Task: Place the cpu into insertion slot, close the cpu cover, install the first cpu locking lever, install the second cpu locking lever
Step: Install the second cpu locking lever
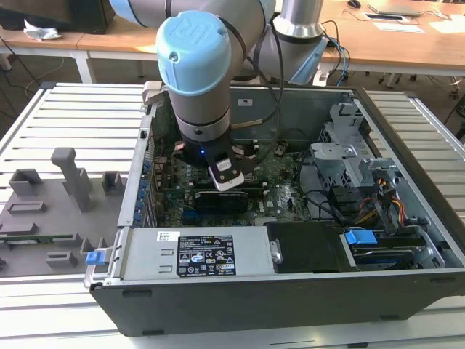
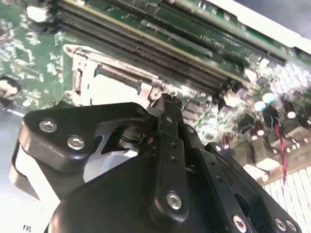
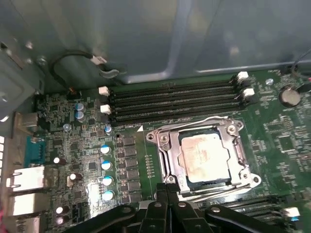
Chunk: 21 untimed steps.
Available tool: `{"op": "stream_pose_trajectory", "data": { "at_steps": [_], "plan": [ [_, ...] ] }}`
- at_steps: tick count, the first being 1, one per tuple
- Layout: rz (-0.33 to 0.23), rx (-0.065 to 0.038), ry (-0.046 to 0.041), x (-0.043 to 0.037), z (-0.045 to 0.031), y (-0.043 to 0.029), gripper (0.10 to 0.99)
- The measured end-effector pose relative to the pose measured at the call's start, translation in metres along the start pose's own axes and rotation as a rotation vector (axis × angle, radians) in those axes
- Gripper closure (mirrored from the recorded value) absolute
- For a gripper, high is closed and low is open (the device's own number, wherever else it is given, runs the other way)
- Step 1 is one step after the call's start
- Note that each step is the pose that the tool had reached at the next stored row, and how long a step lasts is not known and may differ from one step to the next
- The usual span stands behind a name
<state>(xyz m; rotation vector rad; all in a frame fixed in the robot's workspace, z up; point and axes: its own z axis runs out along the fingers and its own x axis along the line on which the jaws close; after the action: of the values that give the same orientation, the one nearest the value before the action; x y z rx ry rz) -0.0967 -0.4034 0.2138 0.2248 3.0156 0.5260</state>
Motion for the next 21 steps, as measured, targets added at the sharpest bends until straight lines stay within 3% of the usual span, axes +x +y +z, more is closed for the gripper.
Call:
{"op": "stream_pose_trajectory", "data": {
  "at_steps": [1, 2, 3, 4, 6, 9, 11, 12, 13, 16, 19, 21],
  "plan": [
    [0.000, 0.006, -0.0010, -0.0001, -0.0032, 0.0012, 0.980],
    [-0.004, 0.046, -0.0064, -0.0003, -0.0053, 0.0019, 0.980],
    [-0.006, 0.080, -0.0115, -0.0016, -0.0054, 0.0021, 0.980],
    [-0.004, 0.090, -0.0128, -0.0058, -0.0049, 0.0027, 0.980],
    [-0.003, 0.098, -0.0126, -0.0124, -0.0043, 0.0036, 0.980],
    [-0.002, 0.120, -0.0099, -0.0250, -0.0031, 0.0053, 0.980],
    [-0.002, 0.138, -0.0081, -0.0303, -0.0024, 0.0065, 0.980],
    [-0.002, 0.151, -0.0061, -0.0326, -0.0014, 0.0089, 0.980],
    [-0.002, 0.157, -0.0052, -0.0334, -0.0001, 0.0122, 0.980],
    [-0.002, 0.164, -0.0036, -0.0344, 0.0054, 0.0274, 0.980],
    [-0.002, 0.169, -0.0022, -0.0355, 0.0089, 0.0368, 0.980],
    [-0.002, 0.172, -0.0011, -0.0360, 0.0126, 0.0469, 0.980]
  ]
}}
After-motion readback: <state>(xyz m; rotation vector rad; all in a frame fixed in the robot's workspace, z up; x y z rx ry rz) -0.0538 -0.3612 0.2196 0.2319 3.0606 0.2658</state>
